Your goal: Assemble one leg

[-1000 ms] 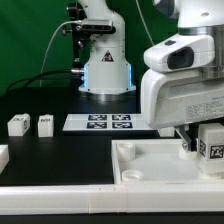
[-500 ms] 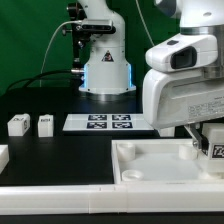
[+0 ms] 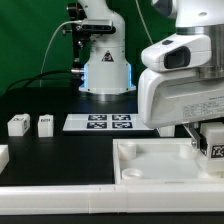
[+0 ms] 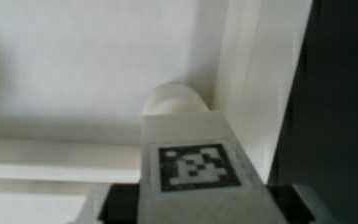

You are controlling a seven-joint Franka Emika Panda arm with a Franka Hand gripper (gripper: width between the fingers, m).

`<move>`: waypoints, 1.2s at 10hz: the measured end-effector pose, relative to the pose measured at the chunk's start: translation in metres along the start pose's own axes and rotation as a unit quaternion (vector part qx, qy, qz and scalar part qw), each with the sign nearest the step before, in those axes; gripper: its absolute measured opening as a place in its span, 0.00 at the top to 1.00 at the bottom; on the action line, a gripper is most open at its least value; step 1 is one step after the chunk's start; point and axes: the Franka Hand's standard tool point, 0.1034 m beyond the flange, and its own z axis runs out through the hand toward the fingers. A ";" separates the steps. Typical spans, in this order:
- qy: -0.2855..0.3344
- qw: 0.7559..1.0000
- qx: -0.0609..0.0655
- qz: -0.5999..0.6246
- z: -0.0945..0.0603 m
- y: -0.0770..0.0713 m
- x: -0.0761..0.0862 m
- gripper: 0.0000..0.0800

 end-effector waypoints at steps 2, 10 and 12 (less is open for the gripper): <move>0.000 0.995 0.000 0.095 0.000 0.000 0.000 0.63; 0.001 0.796 0.012 0.606 0.003 -0.003 -0.002 0.63; -0.004 0.738 0.016 0.674 0.004 -0.006 -0.002 0.63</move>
Offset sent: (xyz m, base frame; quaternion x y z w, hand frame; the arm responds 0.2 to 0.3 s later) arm -0.0078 -0.0043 -0.0001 0.0039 0.0147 0.3794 0.9251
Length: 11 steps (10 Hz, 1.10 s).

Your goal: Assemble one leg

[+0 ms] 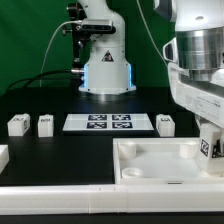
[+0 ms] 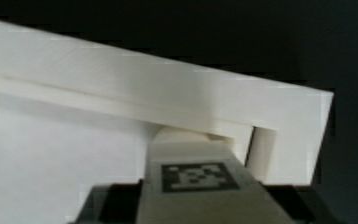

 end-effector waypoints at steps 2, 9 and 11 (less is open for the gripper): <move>-0.001 1.000 0.000 0.002 0.000 0.000 -0.002 0.63; -0.002 0.995 -0.003 -0.095 0.002 0.002 -0.004 0.19; 0.000 0.981 -0.003 -0.195 0.003 0.004 0.000 0.19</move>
Offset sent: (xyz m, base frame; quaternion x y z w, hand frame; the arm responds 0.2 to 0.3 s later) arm -0.0012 0.0016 -0.0005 -0.0042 0.0095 -0.0148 0.9998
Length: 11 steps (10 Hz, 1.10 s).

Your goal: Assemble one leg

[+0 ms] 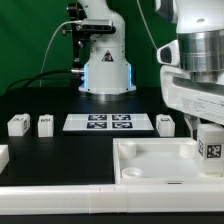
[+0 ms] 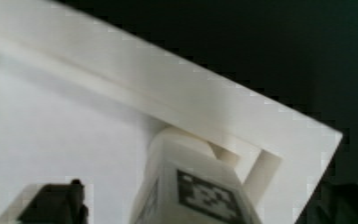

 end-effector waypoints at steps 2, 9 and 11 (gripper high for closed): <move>0.000 0.995 0.001 -0.103 0.001 0.001 0.001 0.19; 0.002 0.886 -0.020 -0.463 -0.001 0.007 0.014 0.19; 0.003 0.860 -0.023 -0.509 -0.002 0.008 0.016 0.19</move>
Offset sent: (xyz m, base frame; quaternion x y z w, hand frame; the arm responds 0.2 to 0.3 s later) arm 0.0000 0.0000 0.0000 0.0000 0.0000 -0.2955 0.9553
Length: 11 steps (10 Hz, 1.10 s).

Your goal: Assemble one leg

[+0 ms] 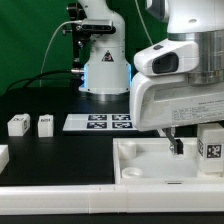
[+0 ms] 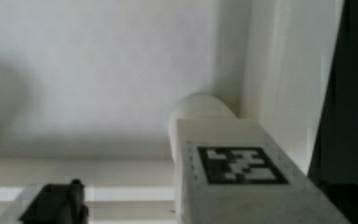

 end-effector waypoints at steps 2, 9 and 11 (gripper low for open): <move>0.000 1.000 0.000 0.000 0.000 0.000 0.000 0.19; 0.000 1.000 0.000 0.000 0.000 0.000 0.000 0.64; 0.000 1.000 0.000 0.012 0.000 0.000 0.000 0.64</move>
Offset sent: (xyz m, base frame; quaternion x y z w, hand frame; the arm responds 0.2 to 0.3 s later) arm -0.0004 0.0022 0.0006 0.0046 0.0000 0.0105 0.9999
